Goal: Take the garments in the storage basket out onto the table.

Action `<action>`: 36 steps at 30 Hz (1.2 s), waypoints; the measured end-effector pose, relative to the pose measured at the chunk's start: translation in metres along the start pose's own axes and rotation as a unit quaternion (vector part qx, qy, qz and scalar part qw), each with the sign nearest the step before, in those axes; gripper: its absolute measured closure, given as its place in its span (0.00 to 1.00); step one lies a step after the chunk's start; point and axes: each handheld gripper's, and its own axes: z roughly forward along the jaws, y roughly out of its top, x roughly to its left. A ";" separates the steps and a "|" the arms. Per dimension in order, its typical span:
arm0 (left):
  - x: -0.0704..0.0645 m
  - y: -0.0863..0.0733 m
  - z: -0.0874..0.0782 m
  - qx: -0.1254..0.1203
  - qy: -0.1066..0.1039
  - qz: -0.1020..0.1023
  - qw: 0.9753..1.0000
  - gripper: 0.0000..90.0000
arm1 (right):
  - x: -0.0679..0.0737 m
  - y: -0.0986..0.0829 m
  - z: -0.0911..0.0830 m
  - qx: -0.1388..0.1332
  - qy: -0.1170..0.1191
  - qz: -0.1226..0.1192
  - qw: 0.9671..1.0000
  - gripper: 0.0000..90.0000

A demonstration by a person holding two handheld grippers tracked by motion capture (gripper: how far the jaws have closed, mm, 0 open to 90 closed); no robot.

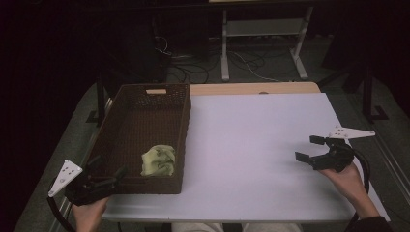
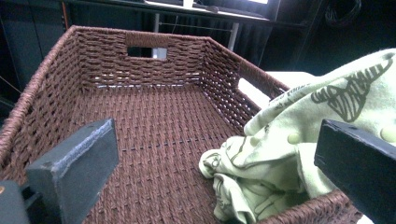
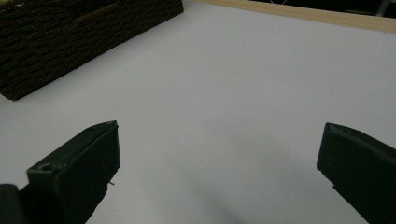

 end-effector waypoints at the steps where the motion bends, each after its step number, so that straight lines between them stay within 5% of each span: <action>1: 0.000 0.000 0.000 0.001 0.000 0.001 1.000 0.00 | 0.000 0.000 0.000 0.000 0.000 0.000 1.000 0.00; 14: -0.003 0.002 -0.007 -0.004 0.004 0.003 1.000 0.00 | -0.001 0.001 0.001 0.004 0.000 0.000 1.000 0.00; 36: -0.016 0.029 0.010 0.018 -0.049 0.036 0.998 0.00 | -0.004 0.000 0.003 0.010 0.000 0.002 1.000 0.00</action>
